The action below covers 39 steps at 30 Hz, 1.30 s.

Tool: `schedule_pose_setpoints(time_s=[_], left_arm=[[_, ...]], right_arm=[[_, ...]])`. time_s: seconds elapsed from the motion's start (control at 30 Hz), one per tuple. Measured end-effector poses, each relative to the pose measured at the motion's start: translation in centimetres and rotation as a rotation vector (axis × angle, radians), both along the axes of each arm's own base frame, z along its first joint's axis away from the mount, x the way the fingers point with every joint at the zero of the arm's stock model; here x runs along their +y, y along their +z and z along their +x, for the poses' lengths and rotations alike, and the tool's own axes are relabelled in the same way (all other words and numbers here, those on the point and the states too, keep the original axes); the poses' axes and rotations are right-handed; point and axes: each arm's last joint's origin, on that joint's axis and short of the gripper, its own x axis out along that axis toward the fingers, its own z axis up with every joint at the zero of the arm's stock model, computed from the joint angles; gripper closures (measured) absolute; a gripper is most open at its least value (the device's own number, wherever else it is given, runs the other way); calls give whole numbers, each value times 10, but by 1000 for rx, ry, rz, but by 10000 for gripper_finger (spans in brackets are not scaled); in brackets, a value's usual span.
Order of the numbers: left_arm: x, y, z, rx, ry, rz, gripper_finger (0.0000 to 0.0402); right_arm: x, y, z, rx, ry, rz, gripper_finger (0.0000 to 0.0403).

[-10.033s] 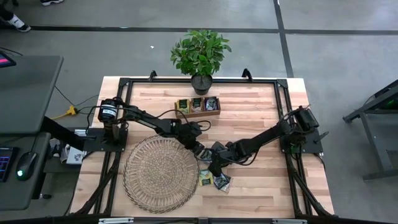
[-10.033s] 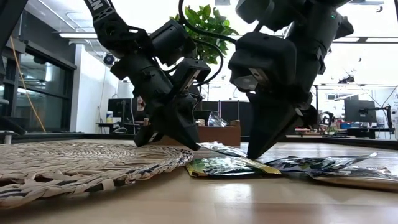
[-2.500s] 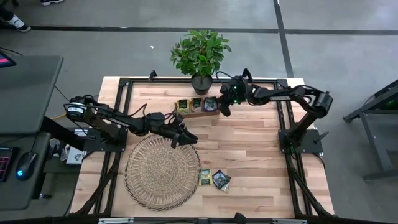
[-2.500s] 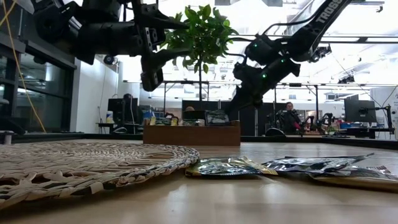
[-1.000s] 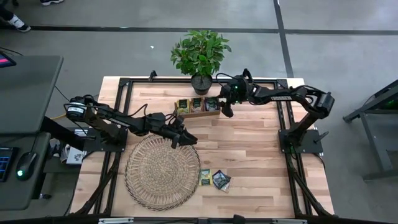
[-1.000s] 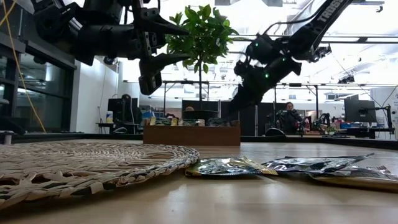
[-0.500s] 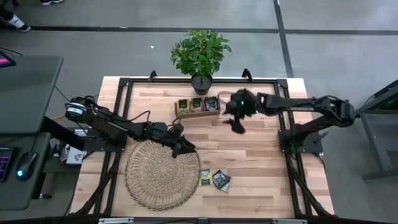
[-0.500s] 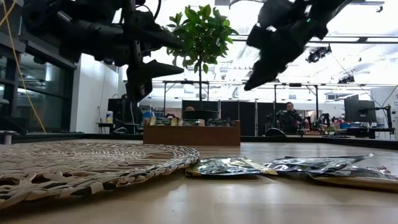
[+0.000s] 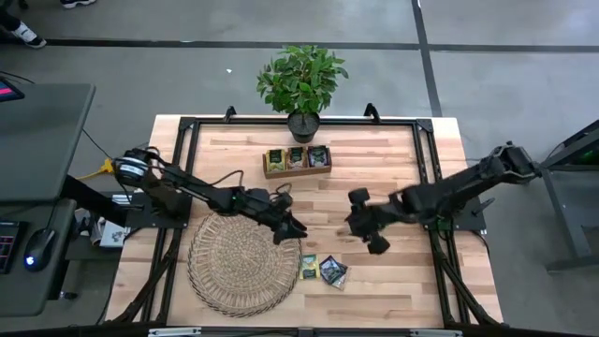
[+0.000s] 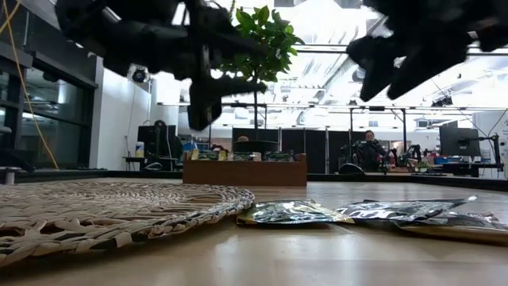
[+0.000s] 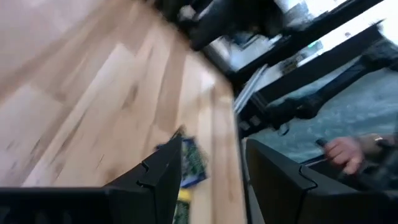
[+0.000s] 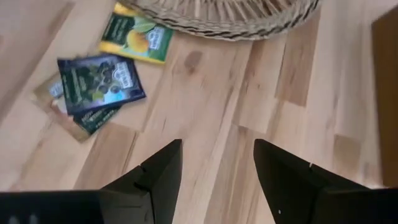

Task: Pick & Place Tea
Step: Put the blue tea bag into the right section of the wooden organizer

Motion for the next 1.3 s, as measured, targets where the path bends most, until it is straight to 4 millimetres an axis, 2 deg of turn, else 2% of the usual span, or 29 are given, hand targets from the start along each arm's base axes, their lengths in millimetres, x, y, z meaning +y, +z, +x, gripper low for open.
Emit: schedule_pose_setpoints(time_s=[0.23, 0.33, 0.47, 0.67, 0.9, 1.17, 1.3], left_arm=[[-20, -11, 30, 59, -33, -67, 227], [-34, -14, 44, 59, -46, -66, 227], [-52, -16, 60, 72, -53, -85, 227], [-75, -28, 81, 176, -81, -77, 227], [-96, -33, 94, 232, -131, -72, 227], [-92, -40, 92, 327, -84, 10, 227], [-94, -40, 92, 318, -99, 26, 227]], right_arm=[[53, -6, -18, -30, 88, -149, 208], [72, -17, -22, -4, 101, -140, 208], [91, -35, -23, 39, 11, -65, 208], [112, -52, -24, 66, -198, 119, 208], [131, -50, -27, 9, -377, 357, 208], [139, -47, -22, -31, -893, 841, 208], [152, -54, -19, -107, -1002, 996, 208]])
